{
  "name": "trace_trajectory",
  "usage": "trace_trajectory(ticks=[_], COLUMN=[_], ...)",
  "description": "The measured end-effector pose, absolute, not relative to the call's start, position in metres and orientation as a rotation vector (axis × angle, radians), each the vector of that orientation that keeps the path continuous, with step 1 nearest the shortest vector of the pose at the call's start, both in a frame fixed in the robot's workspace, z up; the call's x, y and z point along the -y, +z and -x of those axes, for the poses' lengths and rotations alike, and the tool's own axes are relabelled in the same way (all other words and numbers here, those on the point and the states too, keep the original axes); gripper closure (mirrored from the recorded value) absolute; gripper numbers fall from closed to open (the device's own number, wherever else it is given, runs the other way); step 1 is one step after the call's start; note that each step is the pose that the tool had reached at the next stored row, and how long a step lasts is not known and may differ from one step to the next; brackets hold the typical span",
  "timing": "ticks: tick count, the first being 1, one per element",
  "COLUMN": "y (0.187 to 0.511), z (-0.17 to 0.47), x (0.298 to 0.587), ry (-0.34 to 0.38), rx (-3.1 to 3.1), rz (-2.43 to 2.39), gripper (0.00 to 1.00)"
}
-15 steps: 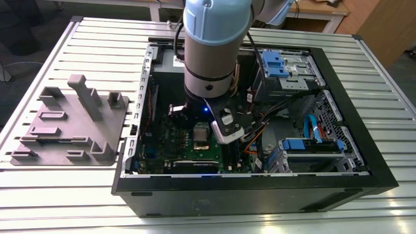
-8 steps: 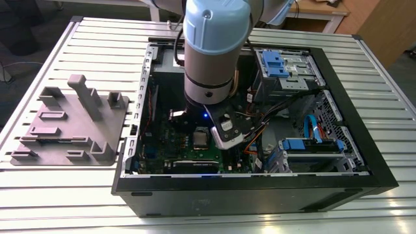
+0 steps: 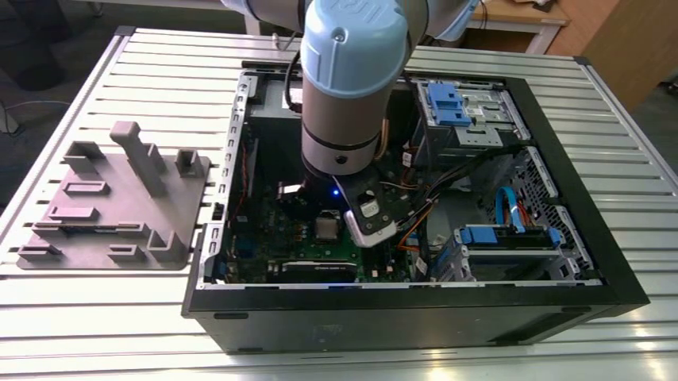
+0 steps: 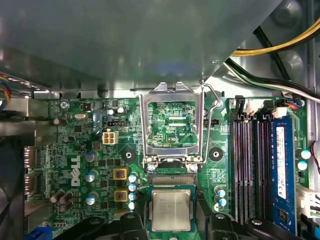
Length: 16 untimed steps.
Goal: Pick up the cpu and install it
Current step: 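Place the cpu into insertion slot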
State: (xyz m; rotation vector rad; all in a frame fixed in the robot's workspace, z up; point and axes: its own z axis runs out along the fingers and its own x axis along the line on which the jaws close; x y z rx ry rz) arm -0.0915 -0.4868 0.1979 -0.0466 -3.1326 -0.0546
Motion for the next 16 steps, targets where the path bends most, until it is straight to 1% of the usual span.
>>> trace_trajectory(ticks=[16], y=[0.1914], z=[0.0897], x=[0.4858], ry=[-0.056], rx=[3.133], rz=[0.047], gripper=[0.53])
